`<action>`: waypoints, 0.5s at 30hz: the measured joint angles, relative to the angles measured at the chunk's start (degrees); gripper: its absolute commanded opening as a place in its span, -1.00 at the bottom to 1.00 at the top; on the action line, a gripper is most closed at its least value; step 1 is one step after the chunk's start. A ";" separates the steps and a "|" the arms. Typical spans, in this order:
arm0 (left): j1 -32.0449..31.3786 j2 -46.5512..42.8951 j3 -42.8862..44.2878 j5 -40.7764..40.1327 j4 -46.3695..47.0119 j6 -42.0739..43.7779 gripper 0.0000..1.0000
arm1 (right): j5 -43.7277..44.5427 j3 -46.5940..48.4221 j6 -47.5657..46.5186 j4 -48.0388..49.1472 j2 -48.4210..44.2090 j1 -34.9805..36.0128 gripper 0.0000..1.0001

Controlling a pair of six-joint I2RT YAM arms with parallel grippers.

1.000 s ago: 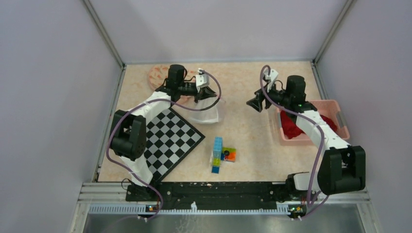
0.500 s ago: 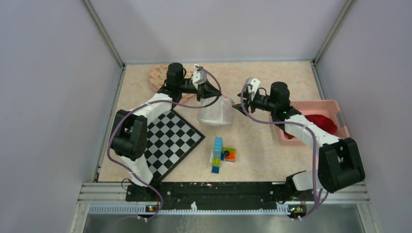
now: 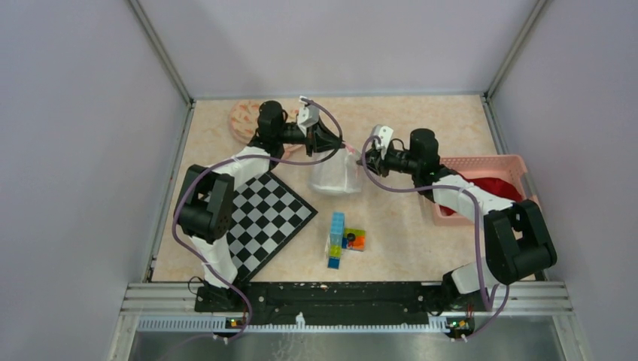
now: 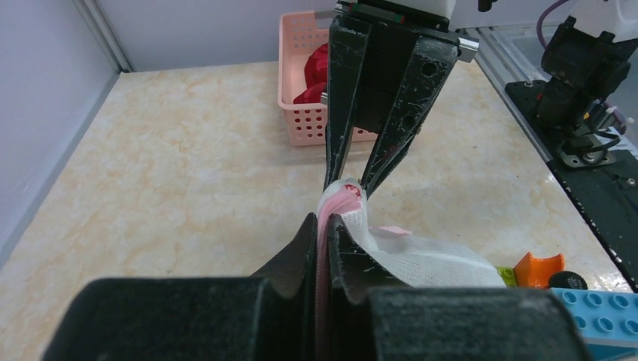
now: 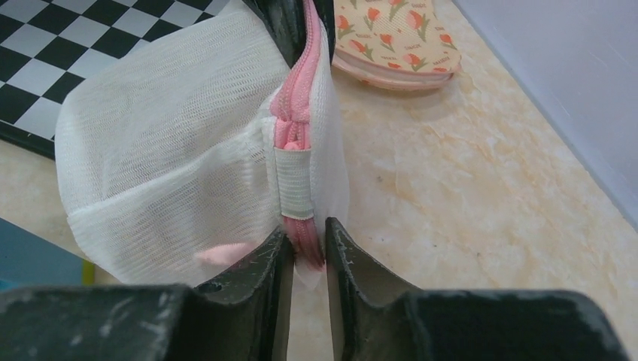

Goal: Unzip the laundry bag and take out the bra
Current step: Unzip the laundry bag at the center of the board.

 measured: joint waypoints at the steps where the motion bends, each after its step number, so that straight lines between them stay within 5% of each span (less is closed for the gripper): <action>1: 0.00 0.00 -0.15 0.02 1.01 -1.05 -0.73 | 0.02 0.02 -0.20 0.07 0.00 0.00 -0.92; 3: 0.11 0.00 -0.39 0.00 2.01 -2.25 -0.62 | 0.42 0.04 -0.37 0.22 0.00 0.00 -1.00; 7: 0.98 0.22 -0.46 -1.77 1.57 -3.34 -0.09 | 1.33 0.20 -1.53 -0.31 -0.02 0.02 -1.00; 15: 5.46 0.85 1.25 -4.90 -8.24 -5.64 0.27 | 4.33 2.23 -5.55 -6.95 -0.04 0.59 -1.00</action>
